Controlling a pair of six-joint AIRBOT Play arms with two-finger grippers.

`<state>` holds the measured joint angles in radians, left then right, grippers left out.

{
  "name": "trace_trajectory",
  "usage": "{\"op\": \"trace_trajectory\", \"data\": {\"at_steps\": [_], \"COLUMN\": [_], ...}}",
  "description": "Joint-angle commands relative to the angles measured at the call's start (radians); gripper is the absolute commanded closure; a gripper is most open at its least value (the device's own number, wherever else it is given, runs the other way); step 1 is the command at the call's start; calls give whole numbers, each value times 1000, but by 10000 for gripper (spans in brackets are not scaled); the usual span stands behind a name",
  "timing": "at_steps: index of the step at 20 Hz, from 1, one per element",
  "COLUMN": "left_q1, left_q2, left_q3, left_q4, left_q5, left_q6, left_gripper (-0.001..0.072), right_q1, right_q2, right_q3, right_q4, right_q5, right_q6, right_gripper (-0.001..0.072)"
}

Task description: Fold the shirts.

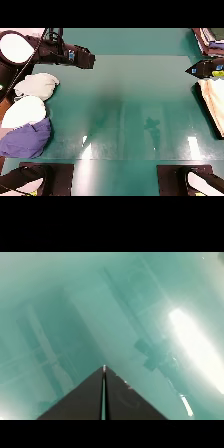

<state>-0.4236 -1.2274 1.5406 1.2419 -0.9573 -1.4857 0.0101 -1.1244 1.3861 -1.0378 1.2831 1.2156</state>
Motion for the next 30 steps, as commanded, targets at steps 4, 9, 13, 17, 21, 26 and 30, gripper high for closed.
{"op": "trace_trajectory", "data": {"at_steps": [4, 9, 13, 17, 21, 26, 30], "left_q1": [-1, -1, -1, 2, 103, 408, 554], "left_q2": [0, 0, 0, -1, -1, -58, -208], "left_q3": [0, 0, 0, 0, -43, -254, -338], "left_q4": [0, 0, -5, 192, 663, 658, 578], "left_q5": [0, 0, 21, 56, -6, 9, 117], "left_q6": [0, 0, -1, -13, -273, -324, -321], "left_gripper": [682, 681, 681, 271, 62, 61, 61], "right_q1": [5, 5, 5, 5, 5, 5, 5], "right_q2": [0, 0, 0, 0, 0, -2, -2], "right_q3": [2, 2, 2, 2, 2, 2, 2], "right_q4": [-4, -4, -4, -4, -2, -2, -2], "right_q5": [0, 0, 0, 0, 0, -1, 0], "right_q6": [-1, -1, 0, 0, 26, 27, 45], "right_gripper": [694, 695, 695, 695, 695, 695, 695]}}
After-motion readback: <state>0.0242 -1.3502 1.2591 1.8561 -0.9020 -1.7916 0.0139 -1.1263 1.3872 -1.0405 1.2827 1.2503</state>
